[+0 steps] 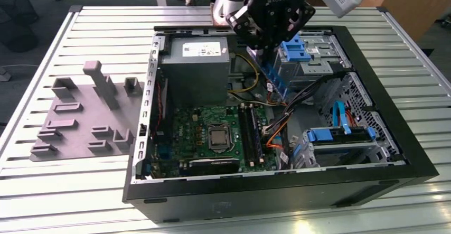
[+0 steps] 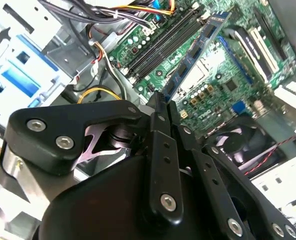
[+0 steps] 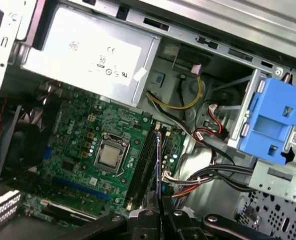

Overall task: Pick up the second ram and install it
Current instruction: 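Insert the second ram into the second slot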

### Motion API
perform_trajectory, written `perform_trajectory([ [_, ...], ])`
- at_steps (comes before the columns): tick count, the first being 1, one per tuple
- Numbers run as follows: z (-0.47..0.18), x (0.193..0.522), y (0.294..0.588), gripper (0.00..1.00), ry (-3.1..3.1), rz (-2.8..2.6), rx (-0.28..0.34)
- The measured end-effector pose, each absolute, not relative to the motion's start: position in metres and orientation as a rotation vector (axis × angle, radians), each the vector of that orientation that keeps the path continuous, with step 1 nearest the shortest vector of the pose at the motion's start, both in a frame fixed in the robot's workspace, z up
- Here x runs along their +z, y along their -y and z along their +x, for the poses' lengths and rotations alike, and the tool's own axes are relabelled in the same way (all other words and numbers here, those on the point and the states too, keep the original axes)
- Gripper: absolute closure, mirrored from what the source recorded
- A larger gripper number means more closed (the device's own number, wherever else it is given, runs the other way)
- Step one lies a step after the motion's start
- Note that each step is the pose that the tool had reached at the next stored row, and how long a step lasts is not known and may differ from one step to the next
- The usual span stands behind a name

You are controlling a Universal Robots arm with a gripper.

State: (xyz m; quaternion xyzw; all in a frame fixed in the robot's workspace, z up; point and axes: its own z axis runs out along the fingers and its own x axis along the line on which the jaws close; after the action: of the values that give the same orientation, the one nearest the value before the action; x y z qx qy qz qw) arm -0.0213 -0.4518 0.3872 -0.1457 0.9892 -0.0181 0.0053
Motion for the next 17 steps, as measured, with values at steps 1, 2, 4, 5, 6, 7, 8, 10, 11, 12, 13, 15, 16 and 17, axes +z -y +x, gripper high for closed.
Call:
perform_trajectory([
  [1, -0.0213, 0.3870, 0.4518, 0.86, -3.101, -0.431, -0.057],
  [2, -0.0213, 0.3868, 0.4518, 0.86, -3.105, -0.406, -0.057],
  [4, -0.0213, 0.3863, 0.4517, 0.86, -3.111, -0.356, -0.057],
  [5, -0.0213, 0.3861, 0.4517, 0.86, -3.115, -0.330, -0.057],
  [6, -0.0213, 0.3858, 0.4517, 0.86, -3.118, -0.303, -0.057],
  [7, -0.0213, 0.3855, 0.4517, 0.86, -3.120, -0.277, -0.058],
  [8, -0.0213, 0.3852, 0.4517, 0.86, -3.123, -0.251, -0.058],
  [10, -0.0213, 0.3847, 0.4517, 0.86, -3.127, -0.200, -0.058],
  [11, -0.0213, 0.3845, 0.4517, 0.86, -3.129, -0.174, -0.058],
  [12, -0.0213, 0.3842, 0.4517, 0.86, -3.131, -0.149, -0.058],
  [13, -0.0212, 0.3840, 0.4517, 0.86, -3.132, -0.122, -0.058],
  [15, -0.0213, 0.3834, 0.4517, 0.86, -3.134, -0.071, -0.058],
  [16, -0.0212, 0.3832, 0.4517, 0.86, -3.135, -0.046, -0.059],
  [17, -0.0213, 0.3829, 0.4516, 0.86, -3.136, -0.023, -0.059],
])
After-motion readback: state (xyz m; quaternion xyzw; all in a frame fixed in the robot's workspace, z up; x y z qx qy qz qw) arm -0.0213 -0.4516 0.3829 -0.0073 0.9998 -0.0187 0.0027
